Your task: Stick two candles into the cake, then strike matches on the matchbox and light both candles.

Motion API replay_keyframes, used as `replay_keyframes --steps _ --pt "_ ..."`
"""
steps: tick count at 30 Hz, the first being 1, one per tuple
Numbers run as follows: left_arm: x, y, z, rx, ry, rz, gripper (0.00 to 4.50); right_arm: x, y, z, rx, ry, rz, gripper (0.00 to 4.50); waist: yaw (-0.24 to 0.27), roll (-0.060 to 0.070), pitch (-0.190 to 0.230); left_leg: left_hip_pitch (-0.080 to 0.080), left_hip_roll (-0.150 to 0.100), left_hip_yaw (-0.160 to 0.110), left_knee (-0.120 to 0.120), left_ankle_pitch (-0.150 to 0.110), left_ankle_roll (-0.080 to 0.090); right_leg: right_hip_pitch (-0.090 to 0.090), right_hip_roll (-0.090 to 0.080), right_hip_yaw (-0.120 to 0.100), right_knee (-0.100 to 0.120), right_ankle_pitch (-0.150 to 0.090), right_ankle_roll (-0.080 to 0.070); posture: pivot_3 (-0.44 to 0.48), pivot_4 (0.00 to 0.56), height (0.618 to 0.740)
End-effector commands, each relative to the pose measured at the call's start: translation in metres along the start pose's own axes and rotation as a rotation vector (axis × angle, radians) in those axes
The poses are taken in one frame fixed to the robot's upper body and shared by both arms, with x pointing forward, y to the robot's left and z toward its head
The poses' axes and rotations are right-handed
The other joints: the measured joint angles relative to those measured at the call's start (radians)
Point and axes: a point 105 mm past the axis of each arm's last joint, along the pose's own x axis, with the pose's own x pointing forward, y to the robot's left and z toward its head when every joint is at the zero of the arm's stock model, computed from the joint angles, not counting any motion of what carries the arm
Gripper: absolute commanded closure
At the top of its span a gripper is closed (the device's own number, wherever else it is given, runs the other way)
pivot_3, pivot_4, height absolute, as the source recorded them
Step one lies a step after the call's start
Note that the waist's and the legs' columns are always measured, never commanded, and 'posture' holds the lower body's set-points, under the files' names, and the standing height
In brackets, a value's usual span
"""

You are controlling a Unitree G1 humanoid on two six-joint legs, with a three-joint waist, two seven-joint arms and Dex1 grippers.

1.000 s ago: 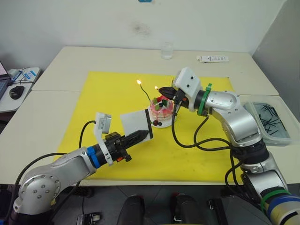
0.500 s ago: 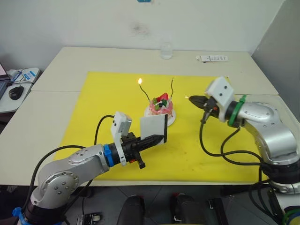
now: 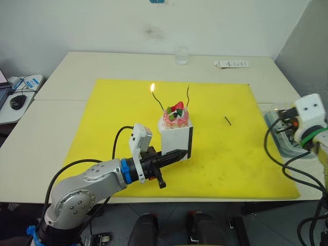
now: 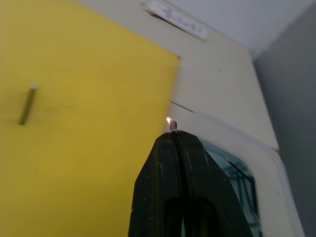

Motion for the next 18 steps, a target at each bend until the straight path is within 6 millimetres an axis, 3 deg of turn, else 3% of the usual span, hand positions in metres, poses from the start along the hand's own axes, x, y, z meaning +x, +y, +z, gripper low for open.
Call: replay_keyframes --steps 1,8,11,18 --pt "0.002 -0.008 0.004 0.021 -0.028 -0.024 4.50 0.000 -0.025 -0.008 -0.014 0.023 -0.117 4.46 -0.001 0.000 0.000 0.000 0.000 0.000 0.000 0.000 0.000 0.000 0.000 0.000 0.000 0.000 0.000 0.000 0.150 0.740" --pt "-0.001 -0.007 0.002 0.023 -0.029 -0.004 4.50 0.009 -0.036 -0.028 -0.011 0.081 -0.180 4.46 -0.001 0.001 0.000 0.000 0.000 0.000 0.000 0.000 0.000 0.000 0.004 0.001 0.000 0.003 0.005 0.000 0.150 0.740" --pt "-0.002 -0.007 0.002 0.024 -0.030 0.003 4.50 0.011 -0.037 -0.034 -0.001 0.083 -0.179 3.90 -0.001 0.001 -0.001 0.000 0.000 0.000 0.000 0.000 0.000 0.000 0.004 0.000 0.000 0.003 0.005 0.000 0.150 0.740" --pt "-0.004 -0.006 0.002 0.021 -0.025 0.020 4.50 0.013 -0.040 -0.032 -0.010 0.044 -0.201 1.46 -0.001 0.001 -0.001 0.000 0.000 0.000 0.000 0.000 0.000 0.000 0.004 0.001 0.000 0.003 0.005 0.000 0.150 0.740"
